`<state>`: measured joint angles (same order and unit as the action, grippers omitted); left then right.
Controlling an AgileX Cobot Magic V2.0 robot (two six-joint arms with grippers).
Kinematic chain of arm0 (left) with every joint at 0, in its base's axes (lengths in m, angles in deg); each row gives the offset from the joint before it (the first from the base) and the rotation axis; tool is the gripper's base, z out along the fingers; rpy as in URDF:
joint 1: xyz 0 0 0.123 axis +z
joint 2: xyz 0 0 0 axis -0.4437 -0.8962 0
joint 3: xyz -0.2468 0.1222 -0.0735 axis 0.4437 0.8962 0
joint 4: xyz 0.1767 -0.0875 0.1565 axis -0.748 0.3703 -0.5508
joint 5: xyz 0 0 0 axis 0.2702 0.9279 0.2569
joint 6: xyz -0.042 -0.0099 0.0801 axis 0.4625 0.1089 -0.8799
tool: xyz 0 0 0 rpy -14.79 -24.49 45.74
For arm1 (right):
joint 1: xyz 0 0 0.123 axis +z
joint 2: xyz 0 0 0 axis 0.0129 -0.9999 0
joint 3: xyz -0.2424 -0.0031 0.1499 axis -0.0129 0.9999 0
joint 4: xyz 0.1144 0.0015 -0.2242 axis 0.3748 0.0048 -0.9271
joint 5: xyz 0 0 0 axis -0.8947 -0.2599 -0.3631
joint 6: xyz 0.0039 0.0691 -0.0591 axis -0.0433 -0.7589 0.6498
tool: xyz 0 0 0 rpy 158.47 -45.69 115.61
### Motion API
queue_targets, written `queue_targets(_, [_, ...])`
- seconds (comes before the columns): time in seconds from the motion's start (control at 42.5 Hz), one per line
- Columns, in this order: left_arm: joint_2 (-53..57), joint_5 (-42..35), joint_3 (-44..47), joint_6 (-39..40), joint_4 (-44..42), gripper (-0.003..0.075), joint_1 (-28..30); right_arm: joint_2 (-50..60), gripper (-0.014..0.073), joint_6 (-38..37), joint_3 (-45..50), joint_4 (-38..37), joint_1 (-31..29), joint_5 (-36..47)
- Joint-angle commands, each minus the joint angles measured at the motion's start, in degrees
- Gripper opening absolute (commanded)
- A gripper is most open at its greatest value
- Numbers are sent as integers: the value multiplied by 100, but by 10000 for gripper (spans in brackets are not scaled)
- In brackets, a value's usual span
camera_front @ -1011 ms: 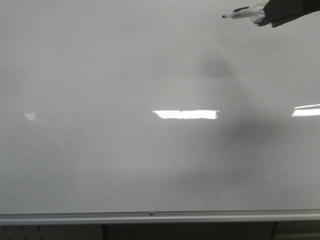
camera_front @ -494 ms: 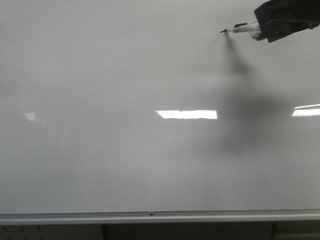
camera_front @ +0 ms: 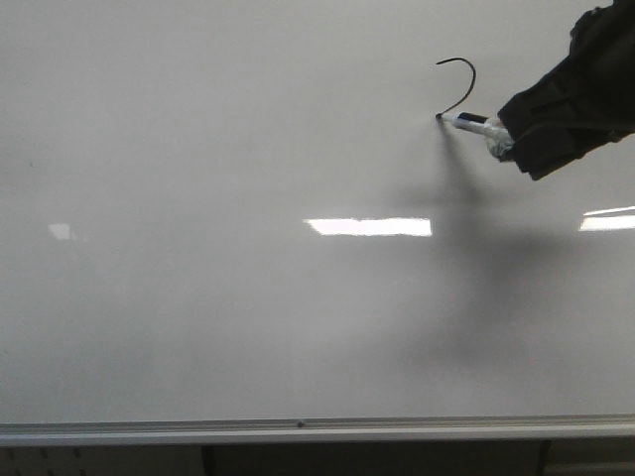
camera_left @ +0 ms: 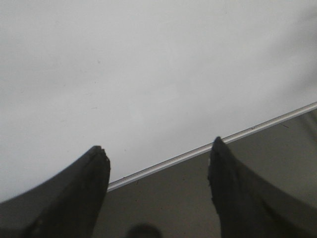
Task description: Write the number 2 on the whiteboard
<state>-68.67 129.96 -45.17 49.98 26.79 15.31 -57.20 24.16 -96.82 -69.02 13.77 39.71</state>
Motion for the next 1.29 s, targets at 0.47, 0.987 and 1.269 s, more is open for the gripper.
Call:
queue_targets(0.47, [36,-413,-163,59,97,430,7,264,50,49,-205,83,-616,-245])
queue_targets(0.987, [-666,597,-932,-2884,1796,430,-1095,1976,50,1324,-668,96,1467,-3839])
queue_targets(1.269, [-1602,586,-1343,-3416,1796,430,-2863,1996,50,1772,-1032,298,2606,-4694])
